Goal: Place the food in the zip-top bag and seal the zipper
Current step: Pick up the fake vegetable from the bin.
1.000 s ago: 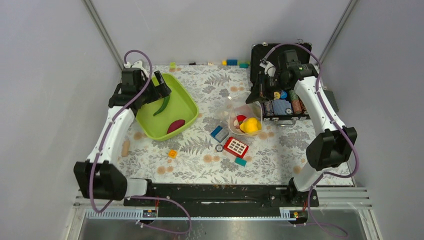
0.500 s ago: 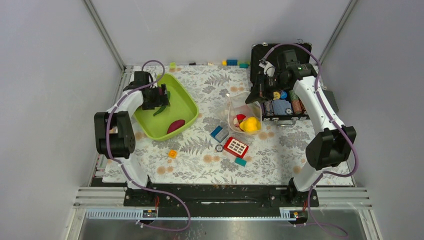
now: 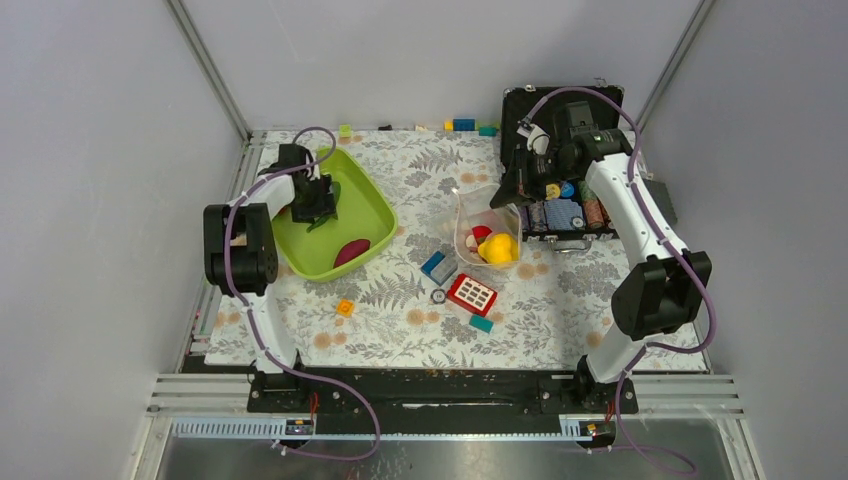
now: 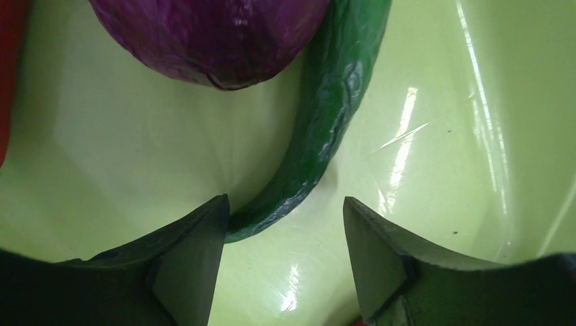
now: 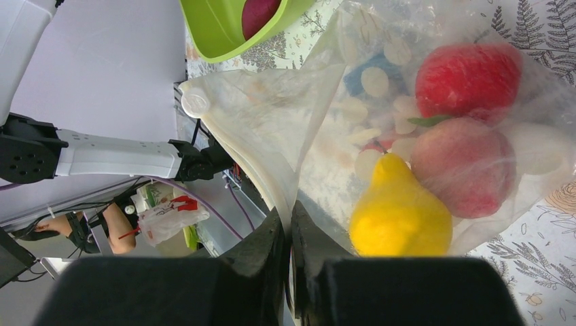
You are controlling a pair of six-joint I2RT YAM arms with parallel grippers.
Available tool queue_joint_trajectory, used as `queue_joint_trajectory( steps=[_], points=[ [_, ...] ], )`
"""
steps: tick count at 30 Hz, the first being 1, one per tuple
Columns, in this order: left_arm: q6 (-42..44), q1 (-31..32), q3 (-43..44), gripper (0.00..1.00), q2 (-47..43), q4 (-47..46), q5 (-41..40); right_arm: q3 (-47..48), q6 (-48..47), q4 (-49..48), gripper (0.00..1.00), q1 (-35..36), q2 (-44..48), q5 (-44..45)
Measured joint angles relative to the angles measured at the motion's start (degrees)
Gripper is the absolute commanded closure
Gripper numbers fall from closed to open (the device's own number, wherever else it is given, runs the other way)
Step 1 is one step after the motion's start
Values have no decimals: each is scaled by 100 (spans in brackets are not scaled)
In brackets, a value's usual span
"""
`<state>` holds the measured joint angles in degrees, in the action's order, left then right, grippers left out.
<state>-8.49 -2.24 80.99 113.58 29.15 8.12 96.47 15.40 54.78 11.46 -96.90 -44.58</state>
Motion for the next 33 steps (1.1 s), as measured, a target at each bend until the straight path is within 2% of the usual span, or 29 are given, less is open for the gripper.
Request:
queue_joint_trajectory(
  steps=[3,9,12,15,24,33],
  points=[
    [17,37,0,41,72,96,-109,-33,0,-17,89,0,13,0],
    [146,225,98,68,188,225,-452,-116,-2,-24,89,0,118,2],
    [214,391,256,88,297,267,-697,-173,-2,-24,88,0,212,7],
    [310,640,315,99,341,278,-1051,-212,0,-26,88,0,293,9],
    [350,990,136,100,162,232,-1222,-372,31,-26,88,0,505,31],
    [92,1126,-737,100,-1663,-2,-472,-603,372,-186,88,4,791,256]
  ],
)
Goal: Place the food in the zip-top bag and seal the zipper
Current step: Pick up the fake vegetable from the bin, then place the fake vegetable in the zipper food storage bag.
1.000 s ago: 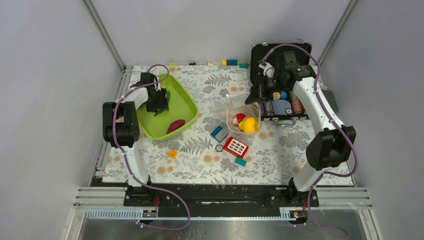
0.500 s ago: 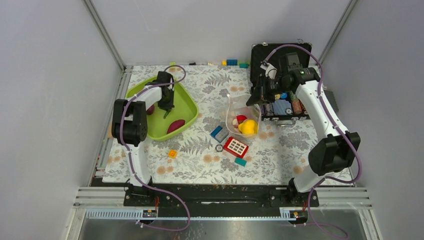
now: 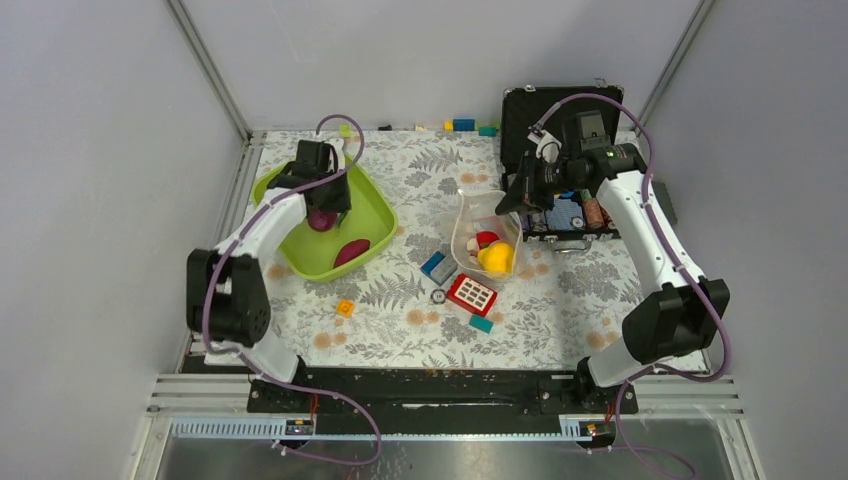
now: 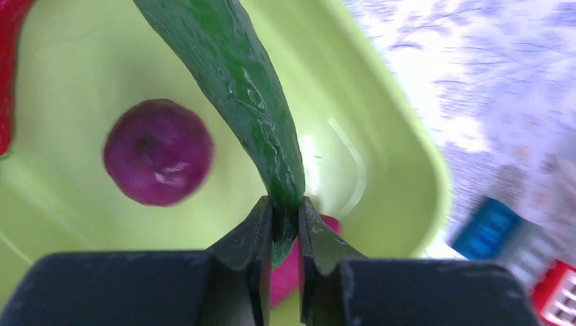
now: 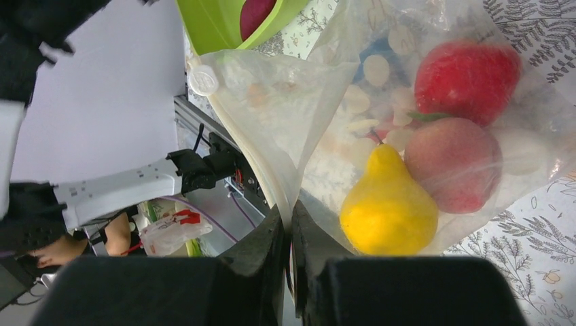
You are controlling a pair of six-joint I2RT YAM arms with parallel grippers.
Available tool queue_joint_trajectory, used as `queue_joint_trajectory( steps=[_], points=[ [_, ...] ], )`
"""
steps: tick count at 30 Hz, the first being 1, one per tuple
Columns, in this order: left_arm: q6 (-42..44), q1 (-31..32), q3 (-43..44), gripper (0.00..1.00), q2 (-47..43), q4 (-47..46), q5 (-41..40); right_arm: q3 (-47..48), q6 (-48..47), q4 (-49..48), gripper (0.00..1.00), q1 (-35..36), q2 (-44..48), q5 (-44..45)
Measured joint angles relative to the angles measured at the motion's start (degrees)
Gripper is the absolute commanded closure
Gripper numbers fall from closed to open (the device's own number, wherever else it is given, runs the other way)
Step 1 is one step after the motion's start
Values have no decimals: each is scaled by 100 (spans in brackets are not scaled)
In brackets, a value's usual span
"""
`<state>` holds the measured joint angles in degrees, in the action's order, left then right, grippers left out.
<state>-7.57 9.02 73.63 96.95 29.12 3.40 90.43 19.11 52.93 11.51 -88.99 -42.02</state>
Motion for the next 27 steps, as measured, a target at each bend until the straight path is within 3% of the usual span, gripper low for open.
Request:
queue_joint_trajectory(
  steps=[10,16,23,27],
  points=[
    [-146,1414,-588,100,-2485,-866,1189,-437,647,-487,89,24,264,238],
    [-776,1947,-911,100,-3497,-1888,2793,-721,1064,-922,89,37,525,236],
    [-2623,2039,-907,100,-3034,-2594,4404,-824,1381,-1353,89,39,575,197],
    [-3248,2087,-699,100,-2529,-2133,4894,-824,1397,-1443,89,46,575,184]
  ],
)
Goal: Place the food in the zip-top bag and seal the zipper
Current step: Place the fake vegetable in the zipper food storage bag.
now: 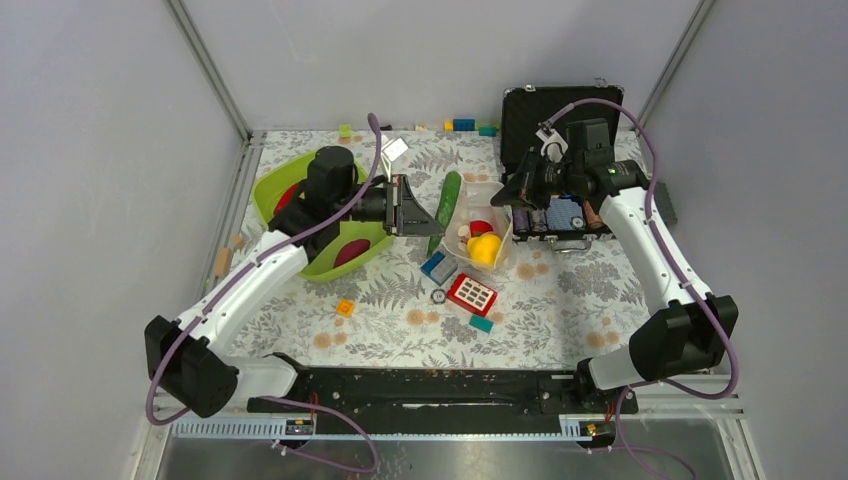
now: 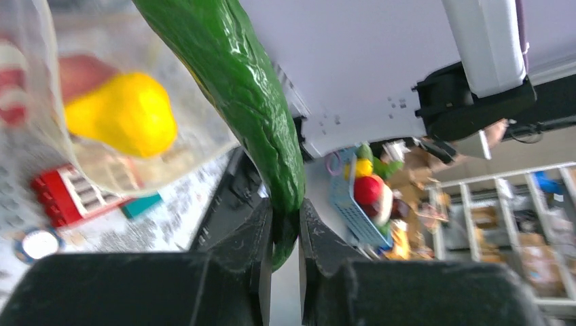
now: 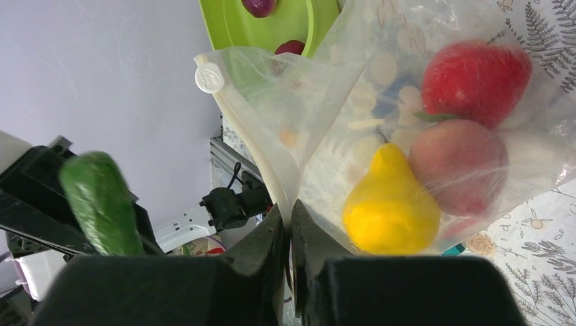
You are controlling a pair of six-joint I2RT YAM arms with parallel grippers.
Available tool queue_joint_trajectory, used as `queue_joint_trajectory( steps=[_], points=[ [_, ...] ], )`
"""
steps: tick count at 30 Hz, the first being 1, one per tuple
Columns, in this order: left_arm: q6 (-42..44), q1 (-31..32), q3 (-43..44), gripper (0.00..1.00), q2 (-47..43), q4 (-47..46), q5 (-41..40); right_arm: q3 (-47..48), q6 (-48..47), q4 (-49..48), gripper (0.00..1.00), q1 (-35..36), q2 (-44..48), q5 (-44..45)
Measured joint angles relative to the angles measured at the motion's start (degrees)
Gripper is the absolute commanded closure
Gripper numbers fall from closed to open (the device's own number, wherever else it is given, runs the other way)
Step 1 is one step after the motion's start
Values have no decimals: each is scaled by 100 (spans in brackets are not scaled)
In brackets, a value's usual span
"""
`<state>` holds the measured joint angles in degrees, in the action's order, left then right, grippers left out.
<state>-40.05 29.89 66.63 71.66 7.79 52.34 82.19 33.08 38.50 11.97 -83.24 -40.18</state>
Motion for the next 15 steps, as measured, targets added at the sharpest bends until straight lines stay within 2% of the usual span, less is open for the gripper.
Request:
queue_joint_trajectory(
  steps=[7,11,15],
  points=[
    [-575,179,619,100,431,988,686,-17,-9,-116,89,28,0,26],
    [-850,280,793,100,673,1172,846,-70,-37,-168,89,96,0,61],
    [-894,308,1051,100,1180,1742,894,-120,-48,-203,89,138,7,122]
  ],
)
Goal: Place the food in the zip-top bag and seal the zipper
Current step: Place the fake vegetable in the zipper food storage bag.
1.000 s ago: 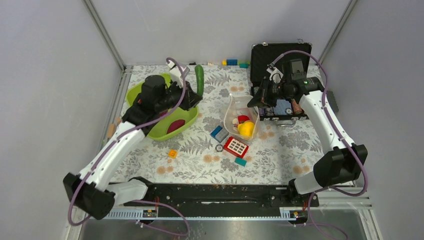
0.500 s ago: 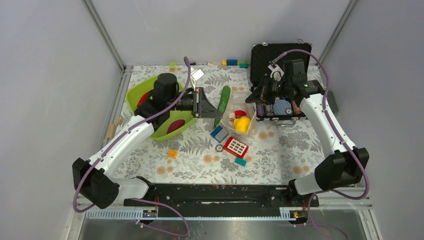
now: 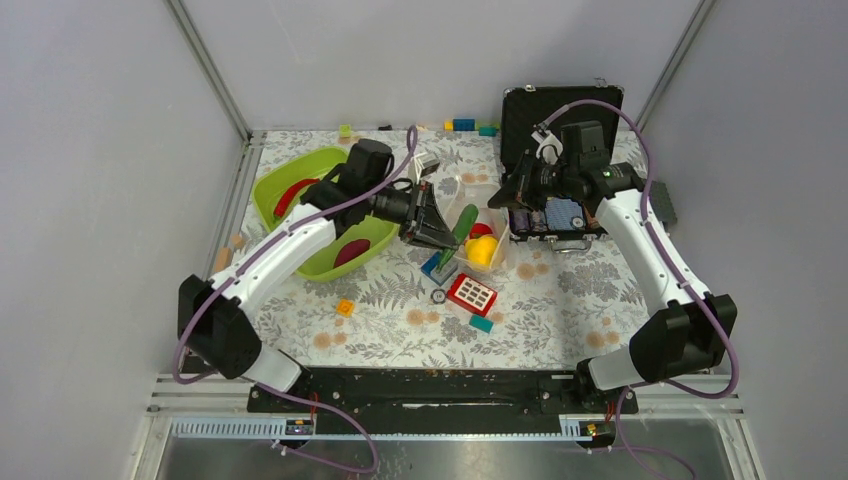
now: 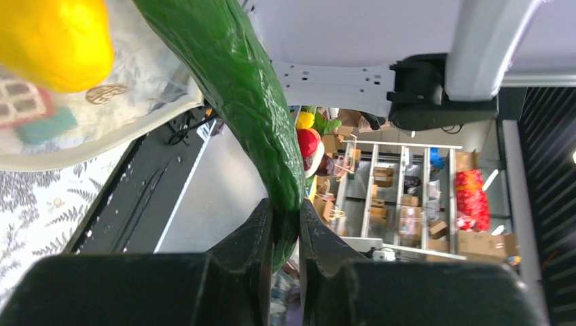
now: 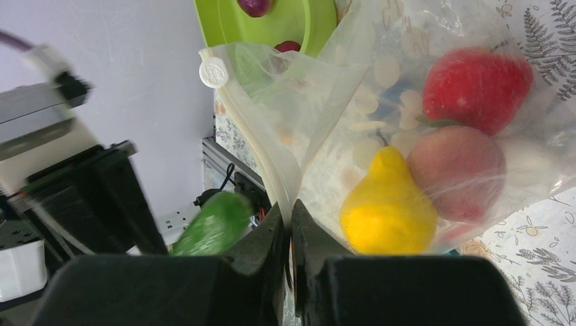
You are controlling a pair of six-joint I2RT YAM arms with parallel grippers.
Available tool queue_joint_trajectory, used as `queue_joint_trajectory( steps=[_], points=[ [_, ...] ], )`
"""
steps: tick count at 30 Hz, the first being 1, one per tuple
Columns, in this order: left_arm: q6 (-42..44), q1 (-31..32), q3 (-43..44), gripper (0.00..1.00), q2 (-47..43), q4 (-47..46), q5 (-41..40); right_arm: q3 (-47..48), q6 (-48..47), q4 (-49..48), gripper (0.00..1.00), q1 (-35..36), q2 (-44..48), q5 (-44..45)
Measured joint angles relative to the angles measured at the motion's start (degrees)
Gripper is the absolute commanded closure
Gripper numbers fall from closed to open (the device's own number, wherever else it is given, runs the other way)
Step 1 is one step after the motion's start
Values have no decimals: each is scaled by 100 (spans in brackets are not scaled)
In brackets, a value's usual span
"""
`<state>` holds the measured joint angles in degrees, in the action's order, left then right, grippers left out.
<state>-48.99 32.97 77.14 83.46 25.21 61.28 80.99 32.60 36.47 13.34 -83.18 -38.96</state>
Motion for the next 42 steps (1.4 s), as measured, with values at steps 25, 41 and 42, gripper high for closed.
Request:
queue_joint_trajectory(
  steps=[25,41,42],
  points=[
    [-964,-4,839,100,1659,769,-1126,-225,-170,-369,89,555,199,-61],
    [-573,101,1368,2,1394,1215,-3086,-398,280,-745,88,643,339,-120],
    [-474,107,1366,1,1320,1231,-3158,-398,293,-741,88,645,339,-131]
  ],
)
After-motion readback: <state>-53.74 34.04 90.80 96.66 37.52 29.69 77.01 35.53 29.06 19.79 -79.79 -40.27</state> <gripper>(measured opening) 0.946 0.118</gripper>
